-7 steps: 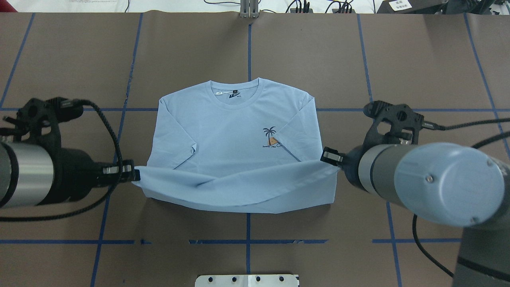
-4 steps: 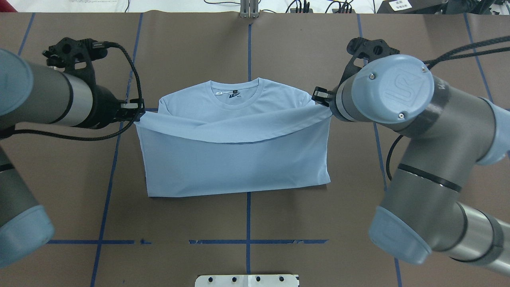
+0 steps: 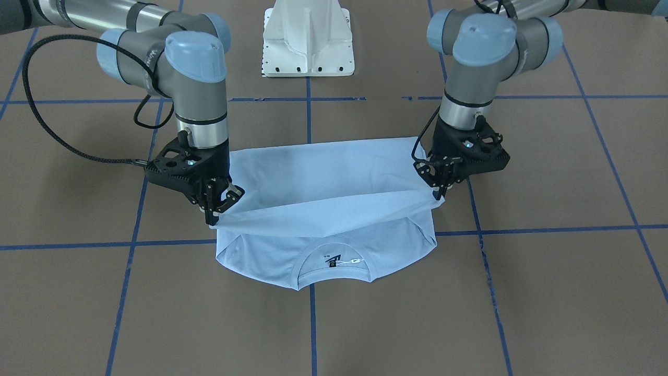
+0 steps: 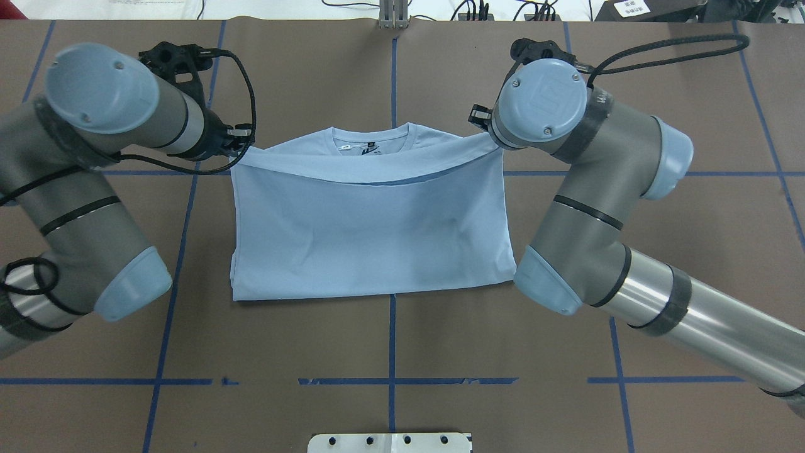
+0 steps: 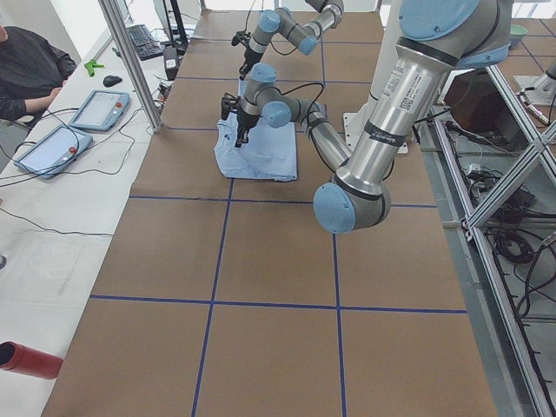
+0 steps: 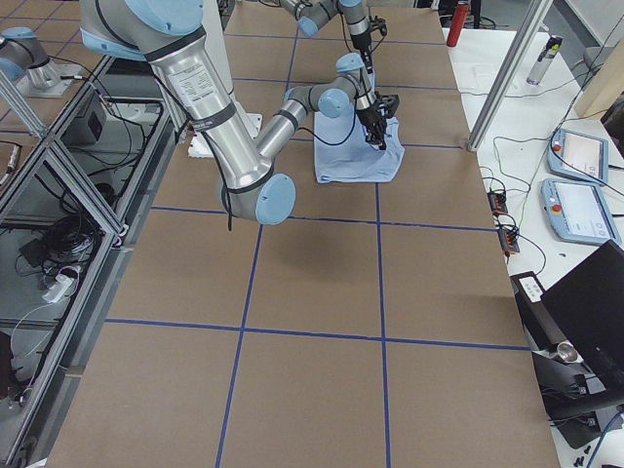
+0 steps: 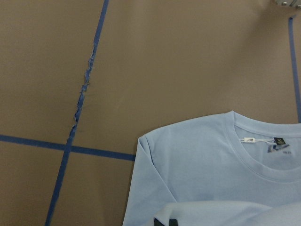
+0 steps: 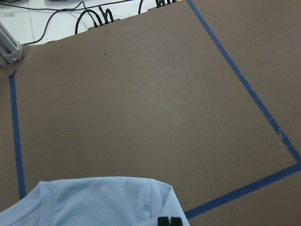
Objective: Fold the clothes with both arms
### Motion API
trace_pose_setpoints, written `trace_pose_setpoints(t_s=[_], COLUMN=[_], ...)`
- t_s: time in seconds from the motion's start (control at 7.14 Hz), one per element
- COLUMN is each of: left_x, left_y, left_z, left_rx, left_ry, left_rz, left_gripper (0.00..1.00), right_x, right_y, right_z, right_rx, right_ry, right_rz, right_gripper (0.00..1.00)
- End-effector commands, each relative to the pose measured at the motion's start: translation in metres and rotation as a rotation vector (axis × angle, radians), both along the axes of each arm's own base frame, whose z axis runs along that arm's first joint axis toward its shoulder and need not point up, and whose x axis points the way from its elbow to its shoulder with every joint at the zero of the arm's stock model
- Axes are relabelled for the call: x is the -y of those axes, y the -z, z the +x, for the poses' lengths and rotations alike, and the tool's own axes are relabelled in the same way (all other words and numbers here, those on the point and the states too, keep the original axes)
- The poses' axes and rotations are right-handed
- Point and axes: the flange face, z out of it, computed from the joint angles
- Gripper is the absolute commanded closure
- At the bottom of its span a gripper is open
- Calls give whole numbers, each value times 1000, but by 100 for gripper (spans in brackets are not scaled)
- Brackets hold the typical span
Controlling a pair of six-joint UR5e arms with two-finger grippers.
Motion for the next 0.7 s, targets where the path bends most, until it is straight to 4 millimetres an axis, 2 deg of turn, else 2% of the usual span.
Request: trace_pose_setpoints(t_s=[0.0, 0.14, 0.42, 0.56], left_x=[38, 43, 42, 41], left_y=[-47, -56, -59, -57], left_z=[36, 44, 47, 47], left_rx=[39, 46, 41, 37], left_ry=[19, 18, 13, 12], left_rz=[-5, -11, -6, -4], left_gripper=[100, 100, 100, 80], right_x=[22, 23, 24, 23], right_y=[-33, -38, -43, -43], right_z=[-26, -28, -30, -32], right_rx=[-48, -58, -66, -63], right_ry=[0, -1, 0, 4], right_rz=[-32, -38, -45, -37], right_gripper=[100, 100, 100, 51])
